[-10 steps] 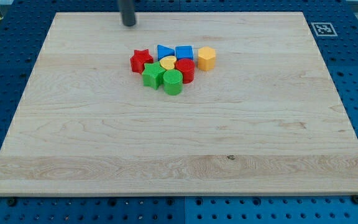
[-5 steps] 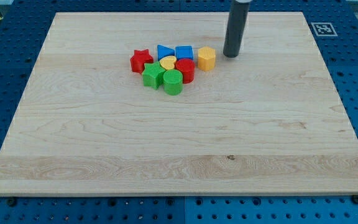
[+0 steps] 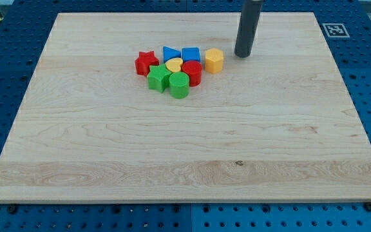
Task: Nudge blue triangle down a bit
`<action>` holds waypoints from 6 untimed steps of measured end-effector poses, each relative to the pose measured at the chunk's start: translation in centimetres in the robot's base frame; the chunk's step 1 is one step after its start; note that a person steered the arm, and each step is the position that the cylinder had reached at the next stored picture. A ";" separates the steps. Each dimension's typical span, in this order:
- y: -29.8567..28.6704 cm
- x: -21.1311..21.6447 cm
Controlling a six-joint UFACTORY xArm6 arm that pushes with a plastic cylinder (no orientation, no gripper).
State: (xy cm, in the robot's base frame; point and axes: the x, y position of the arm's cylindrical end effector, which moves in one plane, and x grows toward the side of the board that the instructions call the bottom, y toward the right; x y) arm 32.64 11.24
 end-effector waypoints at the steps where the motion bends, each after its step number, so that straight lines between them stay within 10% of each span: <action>1: 0.4 0.0; 6: -1.9 -2.2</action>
State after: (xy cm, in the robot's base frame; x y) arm 30.40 9.29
